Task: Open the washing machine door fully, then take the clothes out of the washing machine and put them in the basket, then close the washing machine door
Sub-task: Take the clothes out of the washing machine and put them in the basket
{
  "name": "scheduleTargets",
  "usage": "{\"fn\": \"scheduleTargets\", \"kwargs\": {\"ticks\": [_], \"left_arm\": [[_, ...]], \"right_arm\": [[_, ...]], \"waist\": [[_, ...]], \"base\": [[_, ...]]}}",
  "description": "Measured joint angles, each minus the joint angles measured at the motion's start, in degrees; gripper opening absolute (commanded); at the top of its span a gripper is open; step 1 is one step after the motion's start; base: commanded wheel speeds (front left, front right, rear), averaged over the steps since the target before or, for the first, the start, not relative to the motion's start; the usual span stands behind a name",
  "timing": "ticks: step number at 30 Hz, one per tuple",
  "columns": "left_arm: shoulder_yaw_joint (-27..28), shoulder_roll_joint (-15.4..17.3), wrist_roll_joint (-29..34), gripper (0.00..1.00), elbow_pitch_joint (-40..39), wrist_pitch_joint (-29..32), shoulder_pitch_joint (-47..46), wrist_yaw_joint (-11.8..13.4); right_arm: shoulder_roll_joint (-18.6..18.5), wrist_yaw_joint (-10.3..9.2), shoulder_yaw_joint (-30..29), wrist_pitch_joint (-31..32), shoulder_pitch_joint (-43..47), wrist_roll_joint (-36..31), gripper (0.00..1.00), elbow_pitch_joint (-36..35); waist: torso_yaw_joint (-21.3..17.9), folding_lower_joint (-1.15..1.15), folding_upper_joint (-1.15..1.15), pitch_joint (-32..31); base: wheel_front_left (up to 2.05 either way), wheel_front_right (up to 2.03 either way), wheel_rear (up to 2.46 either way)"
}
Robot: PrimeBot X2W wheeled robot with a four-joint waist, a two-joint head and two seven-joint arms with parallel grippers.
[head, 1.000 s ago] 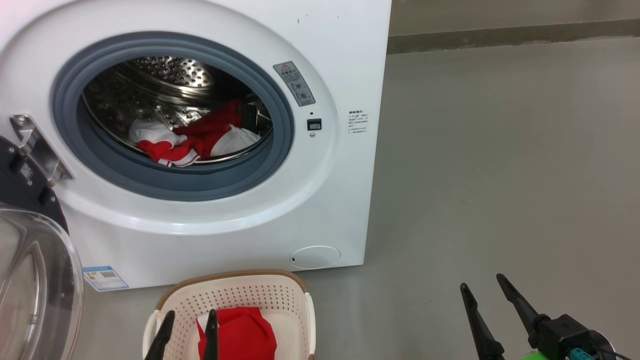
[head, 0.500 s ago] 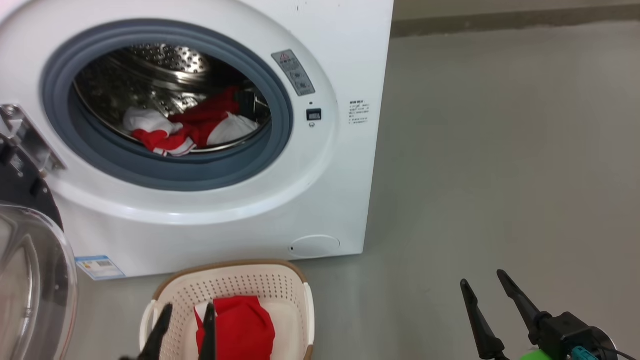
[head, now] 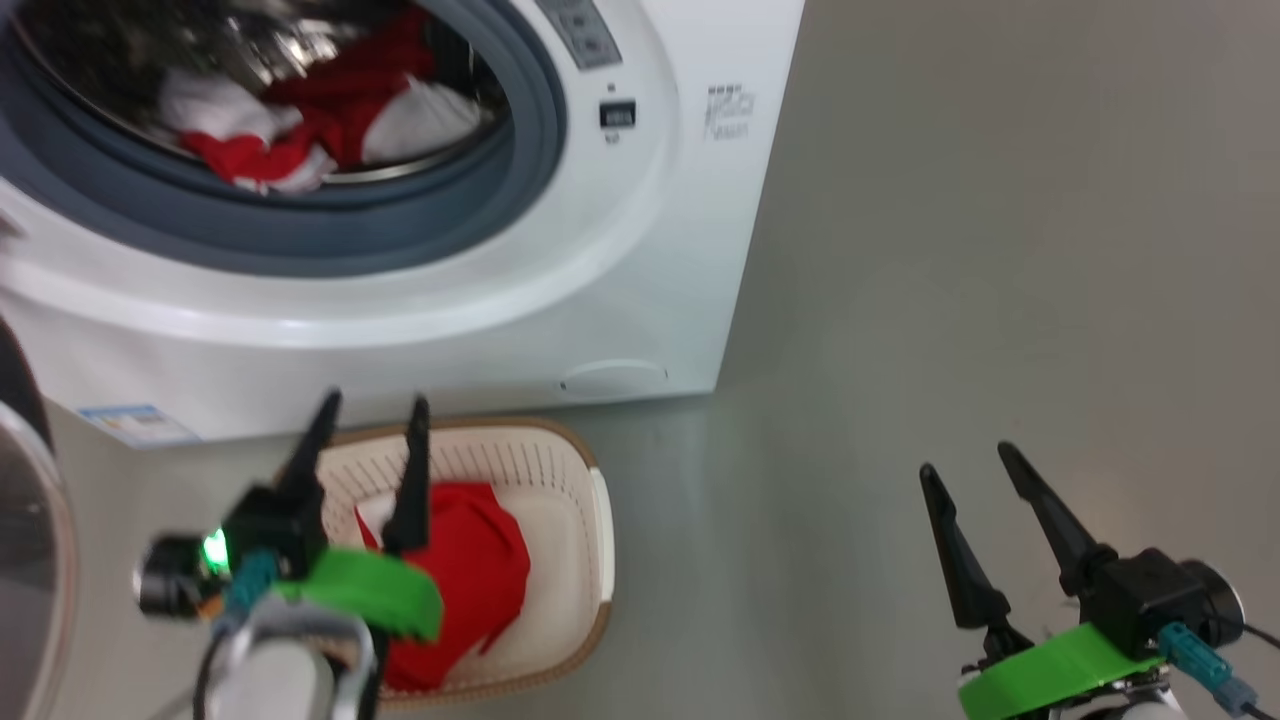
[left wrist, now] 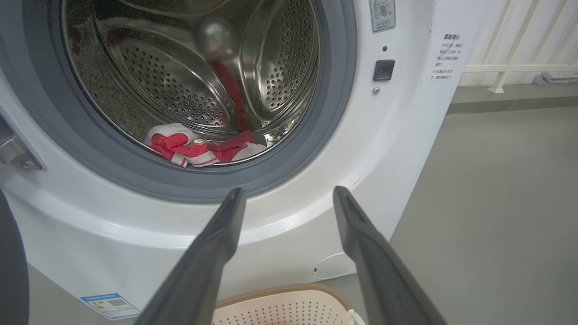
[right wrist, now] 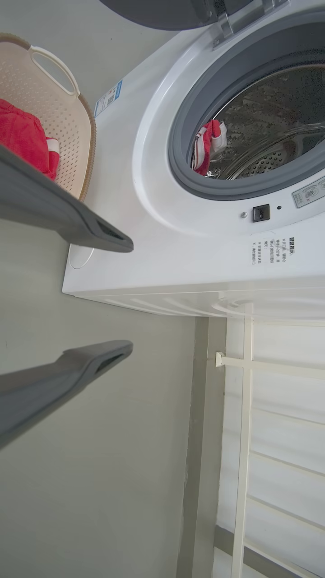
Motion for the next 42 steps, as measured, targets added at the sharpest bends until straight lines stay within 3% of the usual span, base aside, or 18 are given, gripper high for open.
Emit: {"fn": "scheduleTargets", "kwargs": {"ticks": [11,18,31,42], "left_arm": [[-0.3,6.1,4.1,1.0,12.8,0.7,-20.0,-1.0],[-0.1,11.7,6.2,1.0,17.8,4.1,-31.5,-3.5],[-3.4,24.1,9.3,1.0,23.6,15.7,-49.2,-9.4],[-9.6,33.0,10.2,1.0,25.0,27.5,-56.2,-10.4]], "right_arm": [[-0.1,0.0,1.7,-2.1,-6.4,1.1,1.0,1.5],[-0.1,0.0,3.6,-2.7,-10.1,3.9,1.0,3.8],[-0.2,0.0,7.1,-3.0,-14.7,11.2,1.0,3.2],[-0.1,0.0,8.5,-3.0,-16.5,14.0,1.0,3.1]], "waist": [[-2.0,0.0,0.0,10.1],[-5.2,0.0,0.0,15.3],[-12.4,0.0,0.0,22.4],[-17.4,0.0,0.0,26.3]], "base": [[0.0,0.0,0.0],[0.0,0.0,0.0],[0.0,0.0,0.0],[0.0,0.0,0.0]]}}
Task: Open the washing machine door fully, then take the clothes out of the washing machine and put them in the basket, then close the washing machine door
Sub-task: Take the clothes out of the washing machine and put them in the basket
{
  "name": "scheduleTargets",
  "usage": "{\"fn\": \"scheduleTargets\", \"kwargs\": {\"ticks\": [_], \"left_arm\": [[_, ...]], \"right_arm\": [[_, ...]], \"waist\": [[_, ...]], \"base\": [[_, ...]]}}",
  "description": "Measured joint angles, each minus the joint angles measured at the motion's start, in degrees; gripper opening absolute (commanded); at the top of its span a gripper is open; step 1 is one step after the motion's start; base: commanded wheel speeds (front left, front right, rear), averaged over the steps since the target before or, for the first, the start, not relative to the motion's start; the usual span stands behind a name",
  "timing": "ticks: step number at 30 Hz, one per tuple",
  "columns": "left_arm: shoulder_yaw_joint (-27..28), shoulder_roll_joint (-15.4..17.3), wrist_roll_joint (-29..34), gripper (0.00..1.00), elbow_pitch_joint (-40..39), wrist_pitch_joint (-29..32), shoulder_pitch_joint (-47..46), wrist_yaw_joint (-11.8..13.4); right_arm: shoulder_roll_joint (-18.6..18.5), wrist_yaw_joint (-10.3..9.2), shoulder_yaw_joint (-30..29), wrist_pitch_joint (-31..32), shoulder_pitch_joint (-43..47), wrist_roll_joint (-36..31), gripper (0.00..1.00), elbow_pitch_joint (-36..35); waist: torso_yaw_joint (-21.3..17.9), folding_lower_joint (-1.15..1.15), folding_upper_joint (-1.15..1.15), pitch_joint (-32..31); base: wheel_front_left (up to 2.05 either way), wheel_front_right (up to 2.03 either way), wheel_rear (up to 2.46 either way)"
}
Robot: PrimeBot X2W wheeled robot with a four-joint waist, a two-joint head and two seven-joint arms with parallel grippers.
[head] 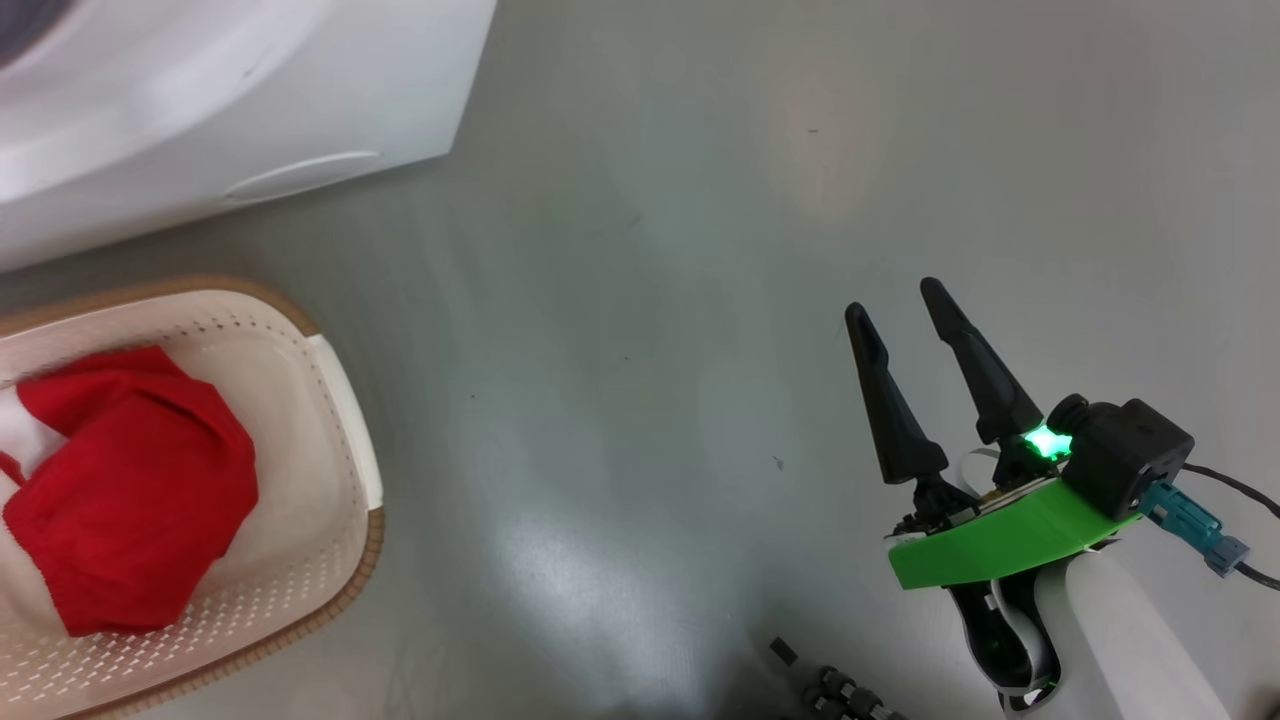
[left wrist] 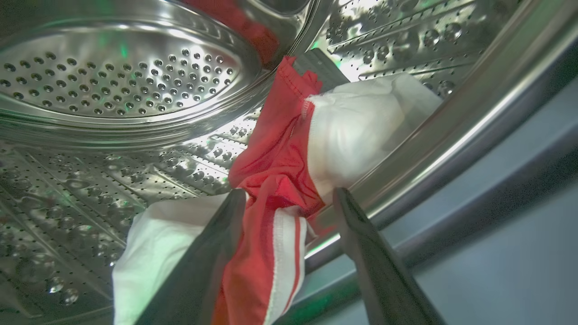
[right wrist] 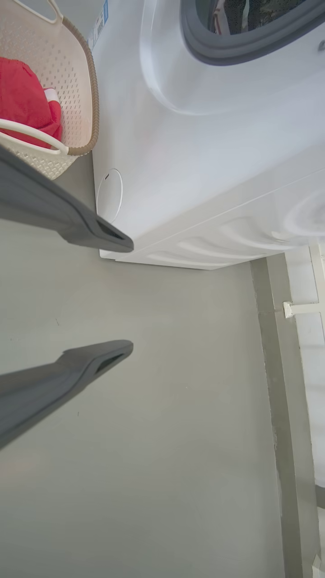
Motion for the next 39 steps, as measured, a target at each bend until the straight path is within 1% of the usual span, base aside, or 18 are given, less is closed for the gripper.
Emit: {"fn": "scheduleTargets", "kwargs": {"ticks": [5,8,10,15,16,17,18,19,20,21,26,32,35,39], "left_arm": [[-2.7,3.2,0.1,1.0,-0.8,3.9,-2.1,0.0],[-3.5,4.9,0.6,1.0,-0.9,6.7,-2.8,0.0],[-3.6,5.5,0.6,1.0,-1.1,8.5,-2.9,0.0],[-3.7,5.6,0.5,1.0,-1.6,14.1,-2.8,0.0],[-3.7,5.6,0.5,0.88,-1.8,15.0,-2.8,0.0],[-3.8,5.6,0.0,0.69,-2.3,17.5,-2.7,0.0],[-3.8,5.7,-0.1,0.49,-2.7,18.4,-2.6,0.0],[-3.8,5.7,-0.1,0.38,-3.2,19.0,-2.5,0.0],[-3.8,5.8,-0.3,0.23,-3.7,19.6,-2.4,0.0],[-3.9,5.8,-0.6,0.0,-4.3,19.9,-2.1,0.0],[-3.7,6.0,-1.6,0.0,-6.1,20.2,-0.5,0.8],[-2.9,5.3,-4.0,0.0,-7.4,15.5,0.8,2.3],[-2.2,3.4,-5.6,0.0,-7.7,12.7,1.6,3.6],[-0.4,0.3,-8.6,0.0,-8.6,8.4,3.7,6.0]], "right_arm": [[0.0,0.0,0.7,0.0,0.0,0.3,1.0,0.0],[0.0,0.0,1.2,0.0,0.0,0.3,1.0,0.0],[0.0,0.0,1.3,0.0,-0.1,0.4,1.0,0.0],[0.0,0.0,1.4,0.0,-0.2,0.7,1.0,0.0],[0.0,0.0,1.4,0.0,-0.2,0.7,1.0,0.0],[0.0,0.0,1.4,0.0,-0.2,0.7,1.0,0.0],[0.0,0.0,1.4,0.0,-0.2,0.7,1.0,0.0],[0.0,0.0,1.4,0.0,-0.3,0.7,1.0,0.0],[0.0,0.0,1.4,0.0,-0.4,0.7,1.0,0.0],[0.0,0.0,1.4,0.0,-0.6,0.7,1.0,0.0],[0.0,0.0,1.4,0.0,-1.1,0.7,1.0,0.0],[0.0,0.0,1.1,0.0,-1.1,0.1,1.0,0.0],[0.0,0.0,0.8,0.0,-1.1,-0.6,1.0,0.0],[0.0,0.0,0.3,0.0,-1.1,-2.0,1.0,0.0]], "waist": [[-0.7,0.0,0.0,1.0],[-0.8,0.0,0.0,1.3],[-0.8,0.0,0.0,1.4],[-0.7,0.0,0.0,1.4],[-0.6,0.0,0.0,1.4],[-0.5,0.0,0.0,1.3],[-0.5,0.0,0.0,1.3],[-0.5,0.0,0.0,1.2],[-0.4,0.0,0.0,1.2],[-0.4,0.0,0.0,1.2],[-0.1,0.0,0.0,1.0],[0.7,0.0,0.0,0.4],[1.3,0.0,0.0,-0.2],[2.0,0.0,0.0,-1.4]], "base": [[0.0,0.0,0.0],[0.0,0.0,0.0],[0.0,0.0,0.0],[0.0,0.0,0.0],[0.0,0.0,0.0],[0.0,0.0,0.0],[0.0,0.0,0.0],[0.0,0.0,0.0],[0.0,0.0,0.0],[0.0,0.0,0.0],[0.0,0.0,0.0],[0.0,0.0,0.0],[0.0,0.0,0.0],[0.0,0.0,0.0]]}}
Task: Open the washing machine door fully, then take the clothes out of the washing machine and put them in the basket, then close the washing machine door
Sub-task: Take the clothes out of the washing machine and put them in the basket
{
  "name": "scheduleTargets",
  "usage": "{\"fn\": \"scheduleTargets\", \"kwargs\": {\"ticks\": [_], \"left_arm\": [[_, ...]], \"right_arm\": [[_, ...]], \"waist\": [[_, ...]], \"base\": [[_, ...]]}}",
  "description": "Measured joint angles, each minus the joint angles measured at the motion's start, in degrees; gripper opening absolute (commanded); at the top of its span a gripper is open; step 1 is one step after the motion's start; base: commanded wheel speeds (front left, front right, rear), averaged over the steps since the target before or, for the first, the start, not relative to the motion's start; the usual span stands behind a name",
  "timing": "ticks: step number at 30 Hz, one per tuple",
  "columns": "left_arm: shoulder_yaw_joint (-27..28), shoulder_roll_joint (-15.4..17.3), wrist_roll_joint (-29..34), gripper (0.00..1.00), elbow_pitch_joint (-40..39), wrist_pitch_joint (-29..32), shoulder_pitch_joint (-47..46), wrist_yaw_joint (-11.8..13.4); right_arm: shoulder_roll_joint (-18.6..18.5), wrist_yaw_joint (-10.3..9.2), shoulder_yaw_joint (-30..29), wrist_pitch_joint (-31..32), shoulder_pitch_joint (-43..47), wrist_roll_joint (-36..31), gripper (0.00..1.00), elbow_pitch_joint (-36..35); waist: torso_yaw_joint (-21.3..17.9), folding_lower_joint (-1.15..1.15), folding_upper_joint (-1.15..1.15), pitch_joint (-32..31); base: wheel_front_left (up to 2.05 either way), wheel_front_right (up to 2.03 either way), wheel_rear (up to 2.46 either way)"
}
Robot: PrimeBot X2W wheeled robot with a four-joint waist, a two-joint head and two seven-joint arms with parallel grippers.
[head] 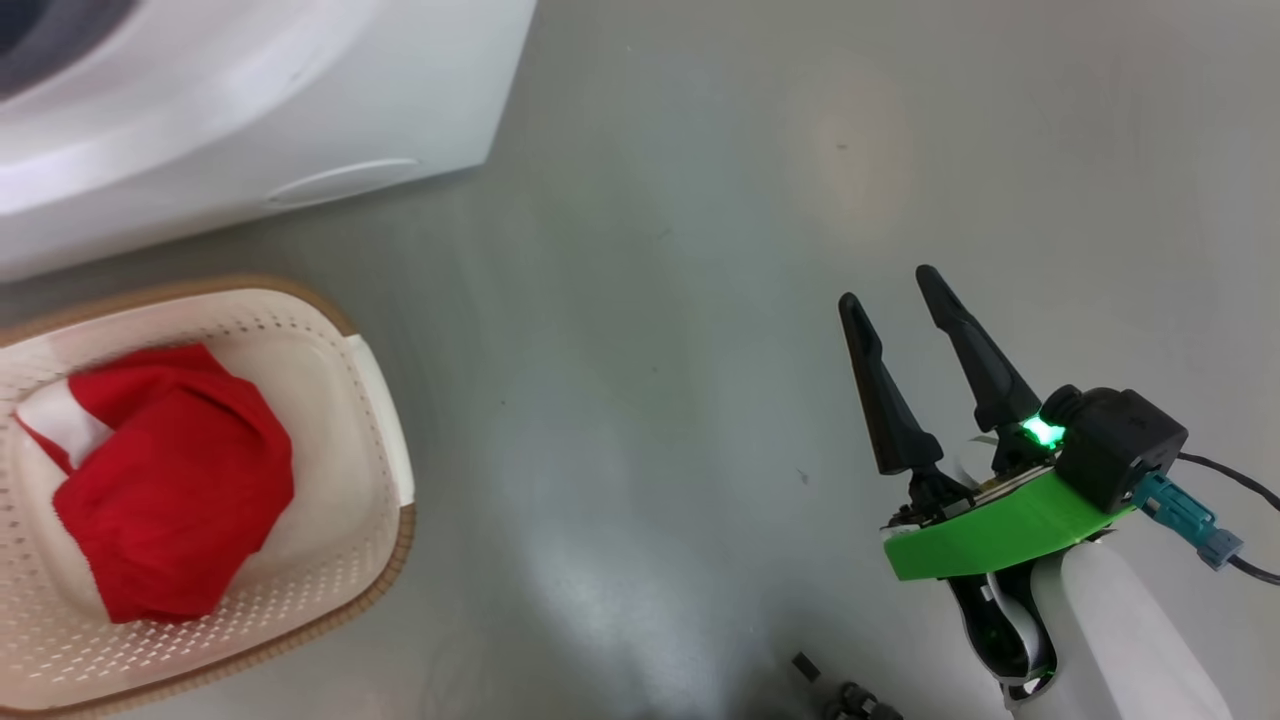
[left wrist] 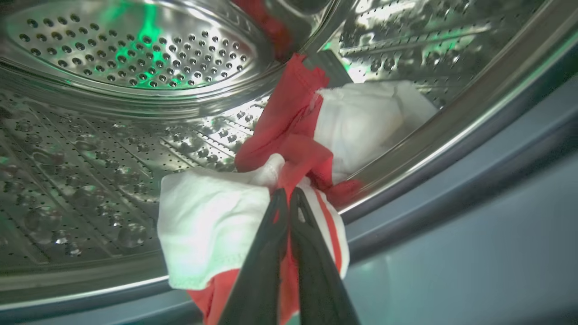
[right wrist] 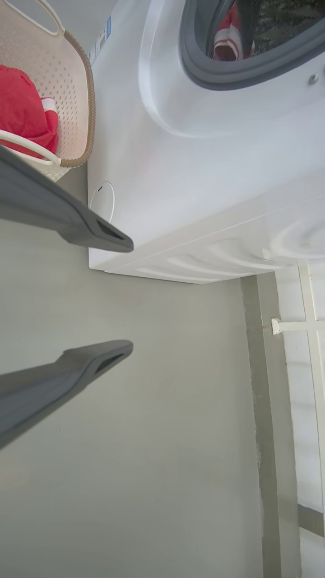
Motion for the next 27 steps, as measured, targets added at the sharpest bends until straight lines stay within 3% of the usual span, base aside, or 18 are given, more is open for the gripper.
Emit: {"fn": "scheduleTargets", "kwargs": {"ticks": [13,27], "left_arm": [[6.5,-7.5,-8.9,0.0,-7.7,-13.9,12.3,6.3],[10.0,-13.6,-12.5,0.0,-28.1,-24.3,32.0,14.6]], "right_arm": [[0.0,0.0,-0.7,0.0,0.7,-3.2,1.0,0.1],[-0.1,0.0,-2.2,0.0,3.9,-8.0,1.0,1.3]], "waist": [[2.9,0.0,0.0,-4.6],[7.6,0.0,0.0,-11.8]], "base": [[0.0,0.0,0.0],[0.0,0.0,0.0]]}}
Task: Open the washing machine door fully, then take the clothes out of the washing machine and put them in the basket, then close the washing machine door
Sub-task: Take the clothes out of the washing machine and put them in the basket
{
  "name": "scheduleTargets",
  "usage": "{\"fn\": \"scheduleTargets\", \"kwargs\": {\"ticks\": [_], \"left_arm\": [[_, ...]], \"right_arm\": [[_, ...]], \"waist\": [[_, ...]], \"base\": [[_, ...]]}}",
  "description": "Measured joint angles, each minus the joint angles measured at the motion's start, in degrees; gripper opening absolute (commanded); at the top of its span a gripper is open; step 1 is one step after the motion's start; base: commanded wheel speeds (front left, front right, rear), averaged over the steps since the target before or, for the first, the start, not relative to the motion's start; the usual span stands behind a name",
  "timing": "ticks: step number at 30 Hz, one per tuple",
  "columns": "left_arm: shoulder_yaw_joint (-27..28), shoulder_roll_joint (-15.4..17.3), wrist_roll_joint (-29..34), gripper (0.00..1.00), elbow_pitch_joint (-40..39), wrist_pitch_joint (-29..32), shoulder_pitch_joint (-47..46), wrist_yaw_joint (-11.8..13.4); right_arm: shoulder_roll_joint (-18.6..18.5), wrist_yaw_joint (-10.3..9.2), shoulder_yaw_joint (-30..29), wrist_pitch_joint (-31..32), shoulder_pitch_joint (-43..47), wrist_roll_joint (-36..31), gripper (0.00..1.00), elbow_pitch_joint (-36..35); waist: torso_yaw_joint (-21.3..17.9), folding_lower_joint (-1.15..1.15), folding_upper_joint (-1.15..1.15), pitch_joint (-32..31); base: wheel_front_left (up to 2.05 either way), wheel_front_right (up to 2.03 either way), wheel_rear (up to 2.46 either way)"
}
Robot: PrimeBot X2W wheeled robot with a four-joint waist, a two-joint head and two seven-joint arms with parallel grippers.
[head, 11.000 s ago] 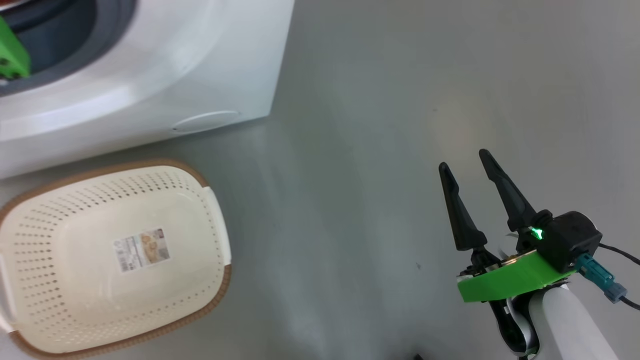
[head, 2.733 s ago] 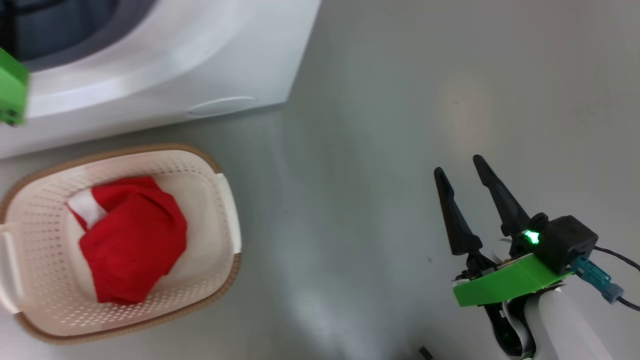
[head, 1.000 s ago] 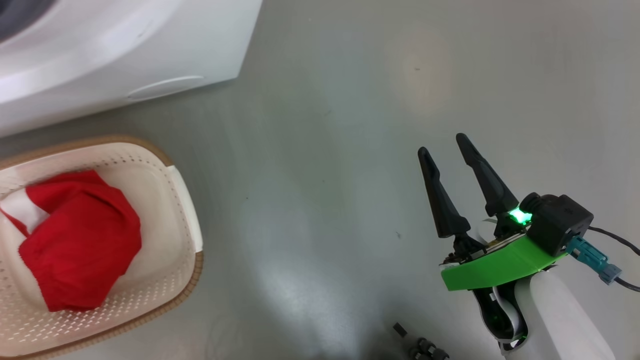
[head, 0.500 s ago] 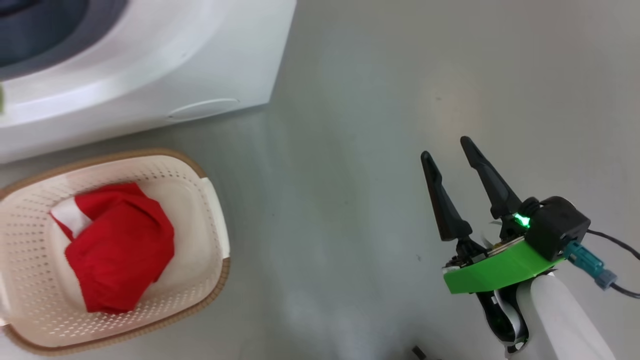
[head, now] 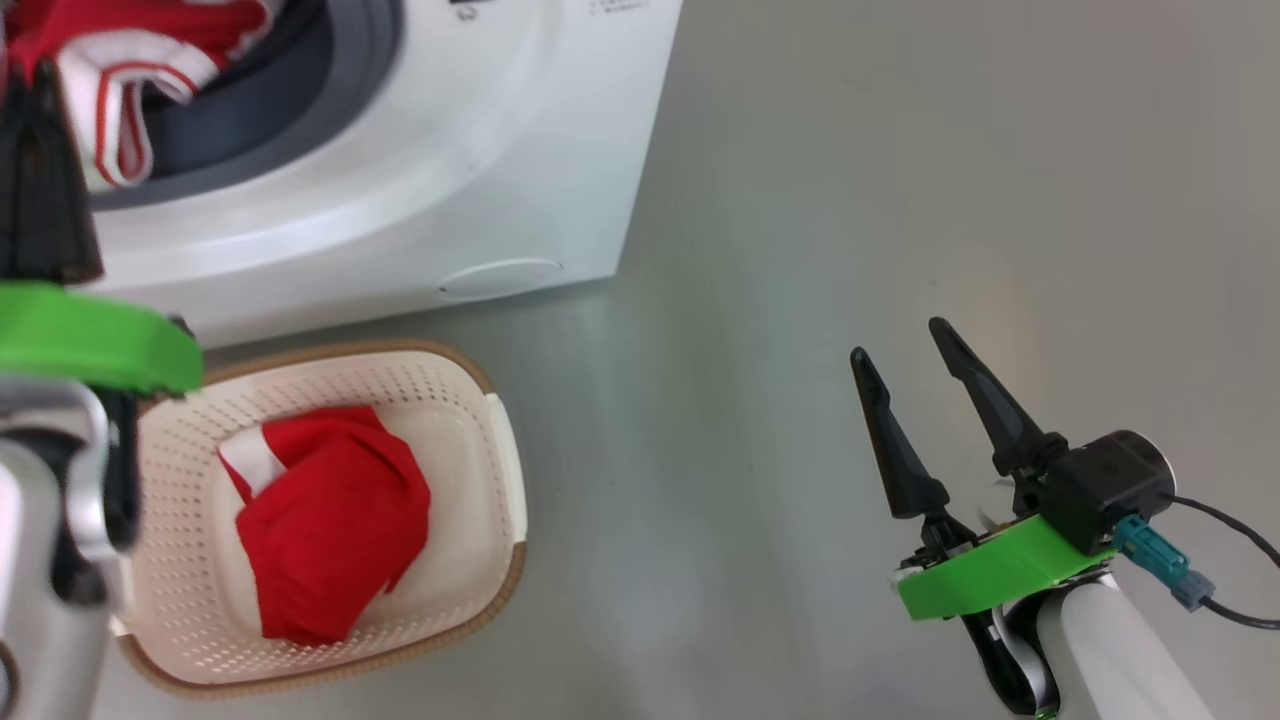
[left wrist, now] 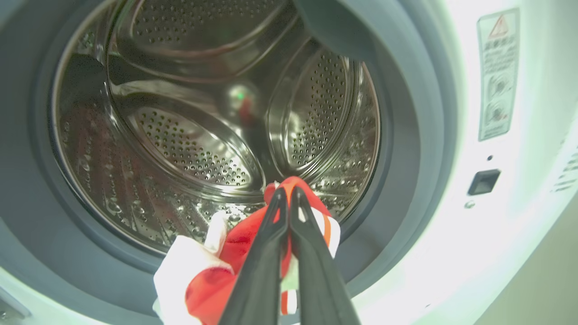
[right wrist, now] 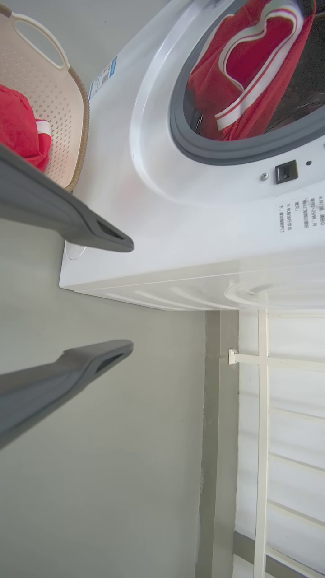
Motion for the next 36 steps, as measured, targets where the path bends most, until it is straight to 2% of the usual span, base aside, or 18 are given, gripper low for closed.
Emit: {"fn": "scheduleTargets", "kwargs": {"ticks": [5,12,25,36], "left_arm": [[0.8,-1.8,-0.6,0.0,-6.7,-3.9,6.3,2.6],[0.9,-2.8,-0.6,0.0,-13.0,-7.9,11.1,3.2],[-0.8,-3.5,1.5,0.0,-20.3,-9.8,19.7,5.6],[-1.6,-4.4,2.1,0.0,-24.8,-11.0,27.2,8.0]], "right_arm": [[0.0,0.0,-0.1,0.0,1.3,-0.6,1.0,0.7],[0.0,0.0,-0.1,0.0,3.8,-1.0,1.0,2.1],[0.0,0.0,0.0,0.0,8.6,-1.6,1.0,3.5],[0.0,0.0,-0.5,1.6,11.8,-3.1,1.0,2.2]], "waist": [[1.3,0.0,0.0,-3.1],[2.6,0.0,0.0,-7.8],[3.5,0.0,0.0,-16.6],[4.2,0.0,0.0,-21.5]], "base": [[0.0,0.0,0.0],[0.0,0.0,0.0],[0.0,0.0,0.0],[0.0,0.0,0.0]]}}
